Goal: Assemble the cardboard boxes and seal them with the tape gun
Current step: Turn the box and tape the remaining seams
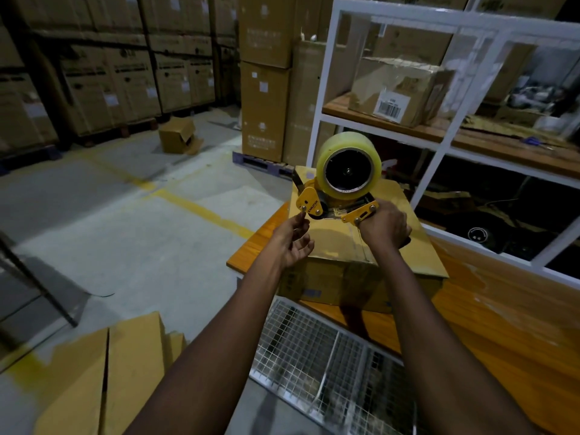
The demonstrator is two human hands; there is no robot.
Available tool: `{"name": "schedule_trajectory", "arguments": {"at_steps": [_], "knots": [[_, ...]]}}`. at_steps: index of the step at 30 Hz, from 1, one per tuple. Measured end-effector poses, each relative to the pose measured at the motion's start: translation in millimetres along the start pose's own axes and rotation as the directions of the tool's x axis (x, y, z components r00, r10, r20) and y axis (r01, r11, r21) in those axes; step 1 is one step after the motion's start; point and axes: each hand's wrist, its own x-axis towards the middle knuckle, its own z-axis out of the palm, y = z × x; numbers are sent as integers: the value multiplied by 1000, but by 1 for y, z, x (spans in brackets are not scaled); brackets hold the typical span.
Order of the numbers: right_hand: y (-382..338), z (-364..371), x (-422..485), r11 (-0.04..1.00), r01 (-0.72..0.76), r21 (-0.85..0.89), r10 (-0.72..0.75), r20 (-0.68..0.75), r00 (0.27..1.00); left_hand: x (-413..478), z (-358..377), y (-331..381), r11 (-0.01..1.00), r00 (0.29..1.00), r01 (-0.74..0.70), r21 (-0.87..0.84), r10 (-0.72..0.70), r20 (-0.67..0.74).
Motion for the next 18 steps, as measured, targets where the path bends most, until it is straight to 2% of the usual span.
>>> {"name": "schedule_trajectory", "arguments": {"at_steps": [5, 8, 13, 18], "knots": [[8, 2, -1, 998, 41, -39, -40, 25, 999, 4, -5, 0, 960, 973, -204, 193, 221, -70], [17, 6, -2, 996, 59, -65, -57, 34, 998, 10, -28, 4, 925, 953, -257, 281, 291, -86], [30, 13, -2, 989, 81, -127, -75, 53, 996, 21, -77, 11, 873, 946, -247, 421, 311, -91], [33, 32, -10, 977, 127, -174, -114, 81, 990, 32, -89, 8, 878, 955, -200, 436, 274, -113]]}}
